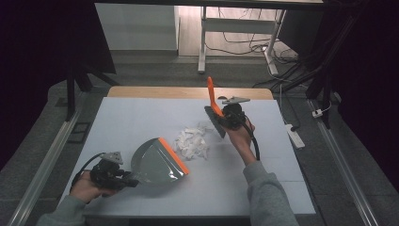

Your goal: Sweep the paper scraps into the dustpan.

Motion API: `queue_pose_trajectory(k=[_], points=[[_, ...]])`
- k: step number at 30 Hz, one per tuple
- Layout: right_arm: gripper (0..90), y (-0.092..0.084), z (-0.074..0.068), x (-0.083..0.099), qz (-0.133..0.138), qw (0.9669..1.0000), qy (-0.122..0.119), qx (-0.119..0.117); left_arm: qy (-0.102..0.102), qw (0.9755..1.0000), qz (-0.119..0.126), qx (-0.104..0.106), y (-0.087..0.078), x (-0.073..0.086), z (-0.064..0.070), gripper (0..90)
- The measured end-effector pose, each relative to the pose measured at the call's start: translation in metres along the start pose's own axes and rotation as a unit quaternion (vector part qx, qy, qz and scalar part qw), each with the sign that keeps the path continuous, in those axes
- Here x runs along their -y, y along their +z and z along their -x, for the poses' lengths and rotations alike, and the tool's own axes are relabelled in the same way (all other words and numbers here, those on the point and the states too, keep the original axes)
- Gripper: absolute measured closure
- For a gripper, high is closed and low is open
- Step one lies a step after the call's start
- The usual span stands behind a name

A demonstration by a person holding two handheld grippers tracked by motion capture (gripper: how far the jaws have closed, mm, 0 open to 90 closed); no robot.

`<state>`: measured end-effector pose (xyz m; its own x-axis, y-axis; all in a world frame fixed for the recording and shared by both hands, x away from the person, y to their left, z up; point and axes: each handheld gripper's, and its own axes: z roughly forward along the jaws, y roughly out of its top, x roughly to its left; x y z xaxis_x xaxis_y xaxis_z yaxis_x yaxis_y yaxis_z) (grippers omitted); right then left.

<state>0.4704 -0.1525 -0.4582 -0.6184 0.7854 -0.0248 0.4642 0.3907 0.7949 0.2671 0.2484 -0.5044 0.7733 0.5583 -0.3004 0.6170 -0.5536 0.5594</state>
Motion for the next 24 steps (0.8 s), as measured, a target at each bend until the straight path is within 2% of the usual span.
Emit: queue_pose_trajectory(k=[5, 10, 19, 24], points=[[70.8, 0.005, 0.001, -0.002, -0.004, 1.0, 0.003, 0.0, -0.002, 1.0, -0.001, 0.0, 0.001, 0.0, 0.0, 61.4], [70.8, 0.009, 0.003, -0.003, -0.015, 0.9998, -0.002, 0.01, -0.001, 1.0, -0.003, -0.002, 0.002, -0.001, 0.0, 61.4], [70.9, 0.022, 0.004, -0.005, -0.038, 0.9991, -0.012, 0.016, -0.017, 0.9998, -0.006, -0.003, 0.003, 0.001, -0.003, 61.4], [71.0, 0.034, -0.004, -0.013, -0.06, 0.9976, -0.026, 0.02, -0.029, 0.9996, -0.004, -0.003, 0.003, 0.002, -0.006, 61.4]])
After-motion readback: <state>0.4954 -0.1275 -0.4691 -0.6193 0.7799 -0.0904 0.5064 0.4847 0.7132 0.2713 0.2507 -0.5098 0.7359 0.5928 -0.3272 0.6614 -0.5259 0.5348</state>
